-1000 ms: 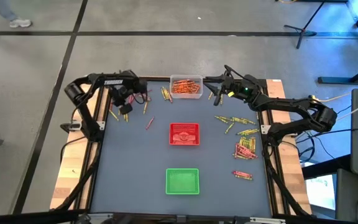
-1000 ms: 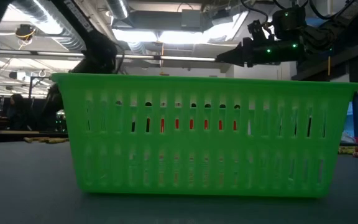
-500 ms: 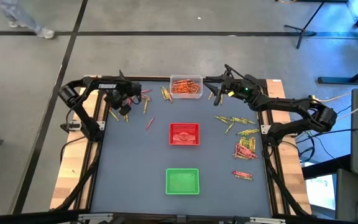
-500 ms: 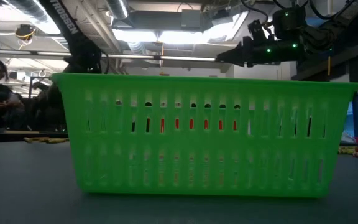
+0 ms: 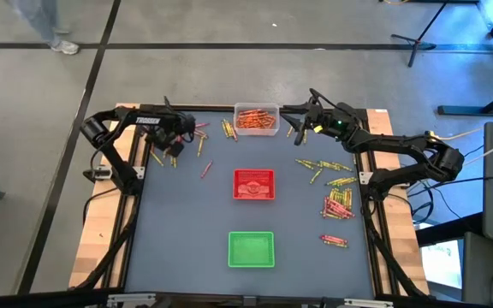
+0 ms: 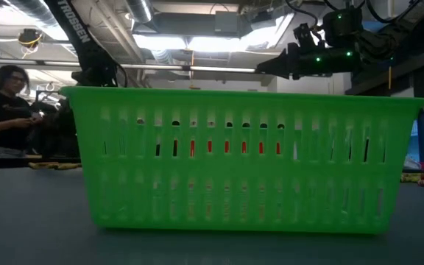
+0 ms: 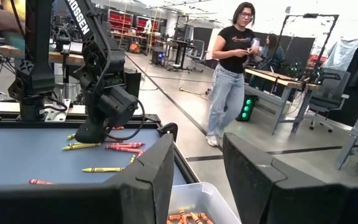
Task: Sort crayons
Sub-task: Put the orange crayon into the transparent bin
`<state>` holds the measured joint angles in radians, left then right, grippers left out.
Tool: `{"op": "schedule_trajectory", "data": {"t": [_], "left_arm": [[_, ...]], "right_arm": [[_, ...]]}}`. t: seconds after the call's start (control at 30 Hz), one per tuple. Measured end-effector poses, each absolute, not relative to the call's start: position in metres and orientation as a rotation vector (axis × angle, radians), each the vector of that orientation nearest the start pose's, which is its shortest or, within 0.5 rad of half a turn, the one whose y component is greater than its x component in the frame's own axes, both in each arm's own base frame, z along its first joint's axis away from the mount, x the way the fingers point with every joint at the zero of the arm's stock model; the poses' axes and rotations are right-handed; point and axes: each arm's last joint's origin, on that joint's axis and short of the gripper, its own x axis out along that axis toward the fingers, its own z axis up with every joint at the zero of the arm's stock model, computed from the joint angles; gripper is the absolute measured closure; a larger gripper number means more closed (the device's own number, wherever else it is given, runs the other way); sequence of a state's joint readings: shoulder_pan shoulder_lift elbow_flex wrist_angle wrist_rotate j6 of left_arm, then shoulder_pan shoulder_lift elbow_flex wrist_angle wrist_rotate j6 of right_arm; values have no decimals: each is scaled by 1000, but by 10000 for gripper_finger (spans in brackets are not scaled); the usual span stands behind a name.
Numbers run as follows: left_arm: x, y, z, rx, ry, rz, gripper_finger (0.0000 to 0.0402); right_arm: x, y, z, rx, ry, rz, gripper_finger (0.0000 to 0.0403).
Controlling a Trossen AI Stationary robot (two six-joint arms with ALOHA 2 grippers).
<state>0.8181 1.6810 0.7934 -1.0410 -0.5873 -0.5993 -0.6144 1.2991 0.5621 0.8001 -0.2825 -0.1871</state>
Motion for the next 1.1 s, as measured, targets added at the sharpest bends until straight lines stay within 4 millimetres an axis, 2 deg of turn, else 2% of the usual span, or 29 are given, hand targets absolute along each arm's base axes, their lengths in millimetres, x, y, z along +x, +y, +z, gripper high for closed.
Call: {"op": "schedule_trajectory", "data": {"t": [0.1, 0.47, 0.9, 1.1], "left_arm": [[138, 173, 128, -596, 1656, 1553, 319], [114, 190, 127, -723, 1621, 1667, 319], [111, 196, 116, -734, 1728, 1575, 319], [114, 194, 121, -748, 1775, 1488, 319]], "right_arm": [[222, -147, 244, -213, -26, -336, 265], [222, -147, 245, -214, -40, -328, 265], [222, -146, 246, -215, -48, -310, 265], [222, -146, 245, -215, -46, -309, 265]]}}
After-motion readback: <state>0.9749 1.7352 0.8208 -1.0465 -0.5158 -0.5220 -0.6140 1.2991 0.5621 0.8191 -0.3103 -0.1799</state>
